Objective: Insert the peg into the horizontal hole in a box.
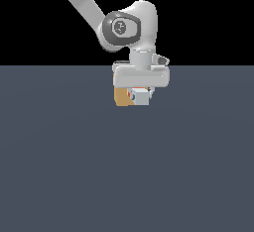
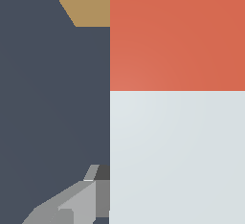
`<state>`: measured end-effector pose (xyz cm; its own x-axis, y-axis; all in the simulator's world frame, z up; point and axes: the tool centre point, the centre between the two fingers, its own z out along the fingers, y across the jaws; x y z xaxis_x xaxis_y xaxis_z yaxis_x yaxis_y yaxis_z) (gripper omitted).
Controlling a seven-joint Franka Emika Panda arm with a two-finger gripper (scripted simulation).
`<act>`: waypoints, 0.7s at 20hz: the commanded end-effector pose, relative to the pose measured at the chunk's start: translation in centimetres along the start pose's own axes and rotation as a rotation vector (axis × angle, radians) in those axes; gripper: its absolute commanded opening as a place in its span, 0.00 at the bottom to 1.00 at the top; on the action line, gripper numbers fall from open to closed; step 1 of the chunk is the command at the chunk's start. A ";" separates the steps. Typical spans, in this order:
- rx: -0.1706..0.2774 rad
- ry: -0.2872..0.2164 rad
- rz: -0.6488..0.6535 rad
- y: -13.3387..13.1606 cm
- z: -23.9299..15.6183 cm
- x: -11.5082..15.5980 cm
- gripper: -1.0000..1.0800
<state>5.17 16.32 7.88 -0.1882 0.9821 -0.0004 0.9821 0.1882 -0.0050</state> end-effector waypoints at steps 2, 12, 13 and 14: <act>-0.008 0.001 -0.004 0.5 -0.5 0.2 0.00; -0.005 0.000 -0.004 0.3 -0.3 1.9 0.00; -0.005 0.001 -0.004 0.3 -0.4 2.5 0.00; -0.006 0.001 -0.004 0.2 -0.4 3.2 0.00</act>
<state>4.91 18.41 7.98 -0.1900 0.9818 -0.0010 0.9818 0.1900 -0.0043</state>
